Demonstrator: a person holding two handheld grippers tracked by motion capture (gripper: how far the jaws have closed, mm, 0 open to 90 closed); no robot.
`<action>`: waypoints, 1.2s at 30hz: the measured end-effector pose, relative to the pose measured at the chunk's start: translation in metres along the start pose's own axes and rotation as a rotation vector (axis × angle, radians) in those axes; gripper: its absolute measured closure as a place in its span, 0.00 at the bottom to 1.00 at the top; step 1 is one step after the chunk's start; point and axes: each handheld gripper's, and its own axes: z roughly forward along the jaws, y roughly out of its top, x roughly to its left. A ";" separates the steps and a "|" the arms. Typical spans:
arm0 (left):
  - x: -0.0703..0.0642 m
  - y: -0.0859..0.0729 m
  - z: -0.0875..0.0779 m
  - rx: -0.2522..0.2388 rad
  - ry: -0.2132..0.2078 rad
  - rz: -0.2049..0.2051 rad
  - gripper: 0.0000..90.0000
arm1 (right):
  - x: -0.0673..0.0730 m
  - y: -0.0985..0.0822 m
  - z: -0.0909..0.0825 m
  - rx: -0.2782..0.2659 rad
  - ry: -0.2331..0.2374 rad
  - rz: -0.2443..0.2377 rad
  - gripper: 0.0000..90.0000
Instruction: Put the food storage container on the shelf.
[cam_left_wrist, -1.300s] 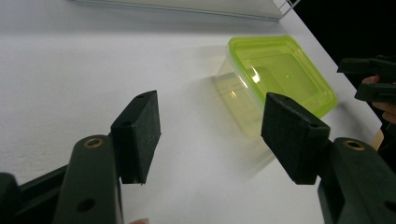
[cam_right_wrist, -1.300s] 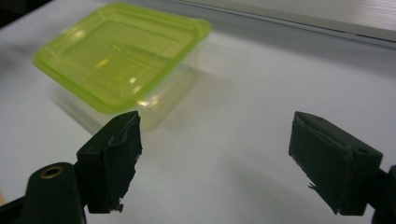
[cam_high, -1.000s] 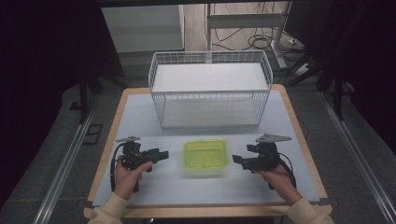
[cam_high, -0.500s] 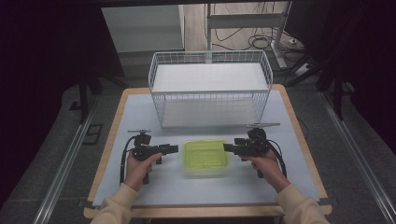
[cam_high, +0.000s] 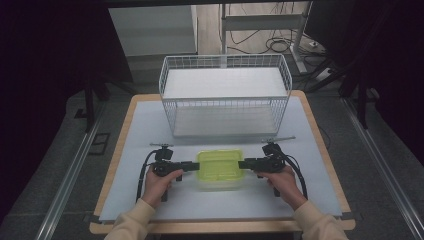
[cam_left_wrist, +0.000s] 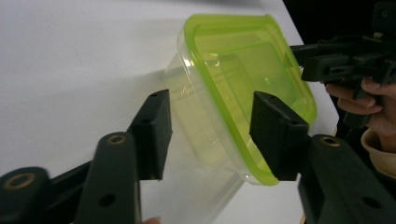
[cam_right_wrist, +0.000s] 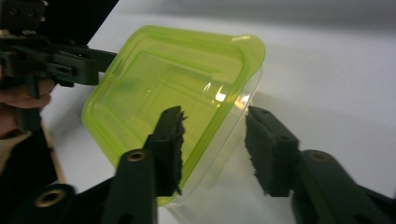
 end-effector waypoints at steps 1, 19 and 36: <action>0.000 0.000 0.001 0.010 -0.008 -0.001 0.58 | -0.002 0.000 0.000 0.004 0.012 0.016 0.67; -0.013 -0.004 -0.007 -0.015 -0.057 0.042 0.91 | -0.003 -0.001 -0.004 -0.020 0.096 0.093 0.90; -0.026 -0.007 -0.021 -0.064 -0.072 0.056 0.91 | 0.011 0.005 -0.019 -0.066 0.120 0.034 0.90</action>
